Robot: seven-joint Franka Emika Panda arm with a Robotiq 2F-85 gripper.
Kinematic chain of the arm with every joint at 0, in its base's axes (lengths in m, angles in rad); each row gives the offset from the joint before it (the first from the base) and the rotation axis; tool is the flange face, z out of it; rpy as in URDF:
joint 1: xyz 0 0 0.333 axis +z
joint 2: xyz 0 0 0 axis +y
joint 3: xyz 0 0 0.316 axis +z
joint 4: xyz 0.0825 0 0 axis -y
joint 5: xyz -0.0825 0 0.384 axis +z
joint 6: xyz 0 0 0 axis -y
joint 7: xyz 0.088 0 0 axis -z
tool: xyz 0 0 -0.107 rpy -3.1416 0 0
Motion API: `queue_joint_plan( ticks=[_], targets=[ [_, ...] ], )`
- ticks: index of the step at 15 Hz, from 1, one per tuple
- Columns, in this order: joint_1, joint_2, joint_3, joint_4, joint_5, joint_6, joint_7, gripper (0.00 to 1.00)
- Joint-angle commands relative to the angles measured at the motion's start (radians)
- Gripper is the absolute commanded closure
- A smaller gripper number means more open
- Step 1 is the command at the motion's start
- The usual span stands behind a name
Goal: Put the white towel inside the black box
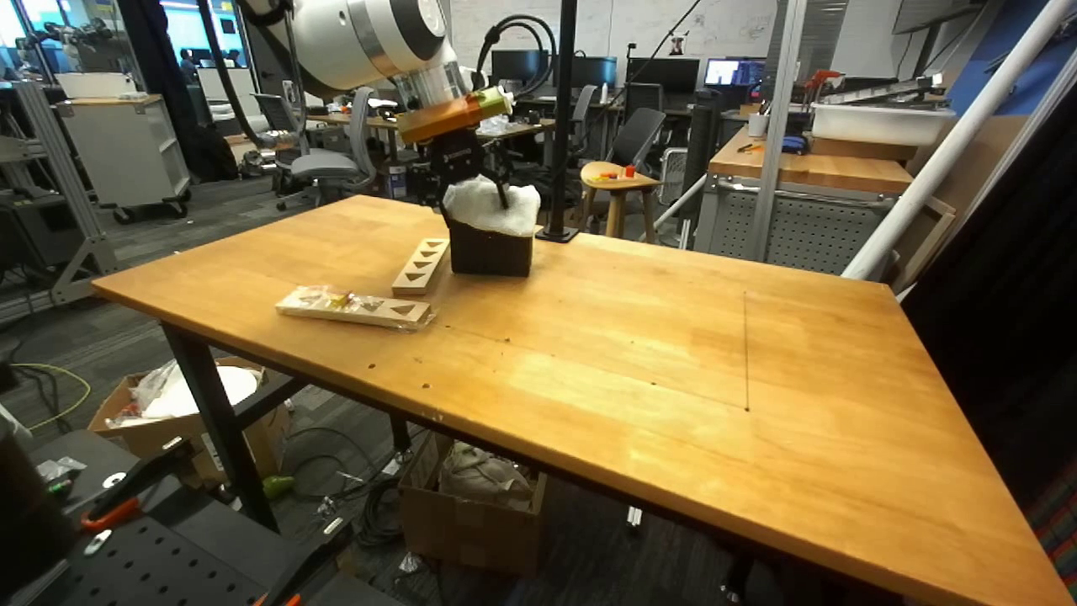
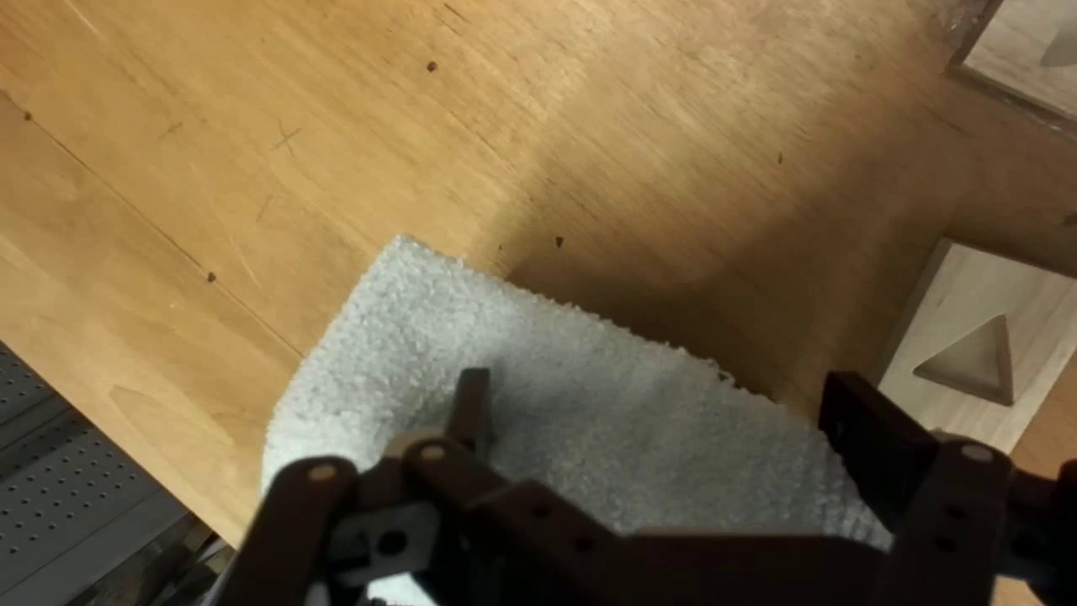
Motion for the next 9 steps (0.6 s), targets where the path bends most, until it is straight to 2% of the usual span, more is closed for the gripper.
queue_joint_plan(
  ticks=[1, 2, 5, 9],
  targets=[
    [-0.007, 0.031, -0.014, 0.039, -0.019, 0.013, -0.018, 0.1],
    [-0.008, 0.034, -0.014, 0.041, -0.015, 0.013, -0.017, 0.25],
    [-0.007, 0.045, -0.015, 0.049, -0.017, 0.011, -0.012, 0.51],
    [-0.004, 0.05, -0.015, 0.06, -0.016, 0.003, -0.005, 0.8]
  ],
)
